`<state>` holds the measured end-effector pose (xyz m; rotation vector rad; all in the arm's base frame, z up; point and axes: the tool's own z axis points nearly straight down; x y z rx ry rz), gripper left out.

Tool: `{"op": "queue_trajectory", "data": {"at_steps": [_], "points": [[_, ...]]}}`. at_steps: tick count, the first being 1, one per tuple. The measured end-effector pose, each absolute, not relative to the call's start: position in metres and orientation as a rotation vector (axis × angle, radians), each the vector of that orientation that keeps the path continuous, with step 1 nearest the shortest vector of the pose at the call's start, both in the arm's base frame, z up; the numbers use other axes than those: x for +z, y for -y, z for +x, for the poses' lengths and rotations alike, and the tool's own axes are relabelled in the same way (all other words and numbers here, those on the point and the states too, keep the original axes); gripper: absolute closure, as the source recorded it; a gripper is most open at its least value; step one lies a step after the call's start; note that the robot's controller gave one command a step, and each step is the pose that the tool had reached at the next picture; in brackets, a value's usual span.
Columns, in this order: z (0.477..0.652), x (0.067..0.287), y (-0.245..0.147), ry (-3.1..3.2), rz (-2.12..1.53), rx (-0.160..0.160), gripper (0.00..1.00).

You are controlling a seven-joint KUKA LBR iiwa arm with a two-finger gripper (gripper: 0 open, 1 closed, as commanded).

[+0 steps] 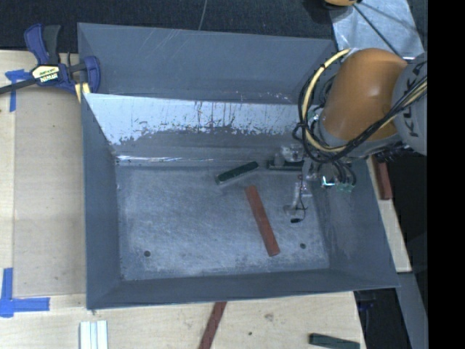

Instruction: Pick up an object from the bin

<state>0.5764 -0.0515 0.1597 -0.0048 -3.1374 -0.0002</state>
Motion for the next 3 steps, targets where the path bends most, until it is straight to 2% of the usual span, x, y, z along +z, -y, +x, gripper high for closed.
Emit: {"op": "queue_trajectory", "data": {"at_steps": [1, 2, 3], "points": [[0.578, 0.164, 0.051, 3.145, -0.003, 0.001, 0.0], [0.568, 0.108, 0.043, 3.117, 0.46, 0.003, 0.0], [0.554, 0.087, 0.043, 3.026, 0.861, 0.001, 0.0]]}}
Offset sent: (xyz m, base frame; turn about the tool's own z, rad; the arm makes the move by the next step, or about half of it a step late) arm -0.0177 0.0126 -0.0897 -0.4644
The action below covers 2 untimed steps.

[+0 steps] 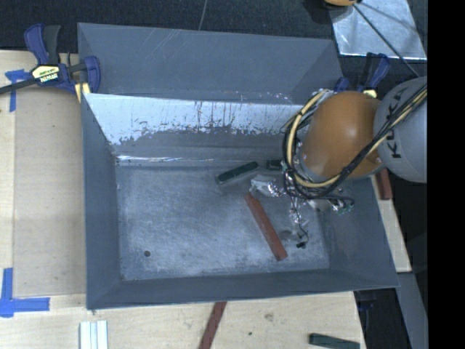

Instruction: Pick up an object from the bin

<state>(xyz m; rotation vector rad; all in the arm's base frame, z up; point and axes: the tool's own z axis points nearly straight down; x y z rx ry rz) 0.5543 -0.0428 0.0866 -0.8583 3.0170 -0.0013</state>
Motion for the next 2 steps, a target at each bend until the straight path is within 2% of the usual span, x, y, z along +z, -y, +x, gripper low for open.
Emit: {"op": "queue_trajectory", "data": {"at_steps": [1, 2], "points": [[0.546, 0.096, 0.025, -2.816, -1.382, -0.001, 0.0], [0.544, 0.075, 0.018, -2.717, -1.573, 0.0, 0.0]]}}
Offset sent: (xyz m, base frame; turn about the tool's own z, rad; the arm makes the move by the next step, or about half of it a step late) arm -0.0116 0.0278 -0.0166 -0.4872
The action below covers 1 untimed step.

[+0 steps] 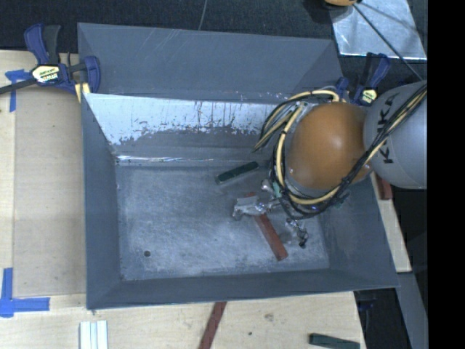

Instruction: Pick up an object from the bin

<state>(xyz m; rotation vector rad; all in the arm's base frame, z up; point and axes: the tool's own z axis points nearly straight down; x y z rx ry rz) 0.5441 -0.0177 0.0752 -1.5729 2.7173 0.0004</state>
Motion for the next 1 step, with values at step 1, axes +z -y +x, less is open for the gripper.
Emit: {"op": "queue_trajectory", "data": {"at_steps": [1], "points": [[0.5596, 0.0705, 0.0214, -2.42, -1.998, 0.0, 1.0]]}}
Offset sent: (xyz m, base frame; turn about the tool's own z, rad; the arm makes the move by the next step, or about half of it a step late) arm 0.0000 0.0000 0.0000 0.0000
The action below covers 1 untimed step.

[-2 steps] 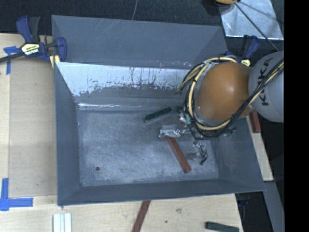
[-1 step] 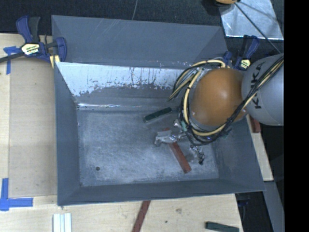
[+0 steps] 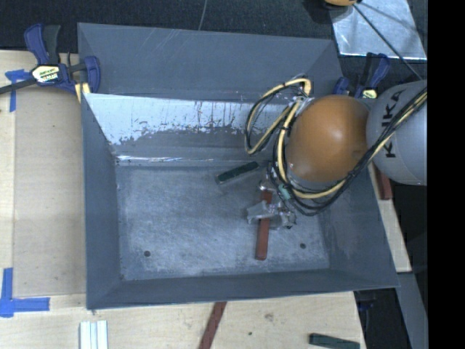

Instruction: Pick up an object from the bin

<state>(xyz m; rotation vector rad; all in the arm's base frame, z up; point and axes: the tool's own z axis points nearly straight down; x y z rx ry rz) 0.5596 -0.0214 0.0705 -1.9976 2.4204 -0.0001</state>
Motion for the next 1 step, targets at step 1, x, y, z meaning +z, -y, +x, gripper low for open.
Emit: {"op": "queue_trajectory", "data": {"at_steps": [1], "points": [[0.5596, 0.0705, 0.0214, -2.421, -1.997, 0.0, 1.0]]}}
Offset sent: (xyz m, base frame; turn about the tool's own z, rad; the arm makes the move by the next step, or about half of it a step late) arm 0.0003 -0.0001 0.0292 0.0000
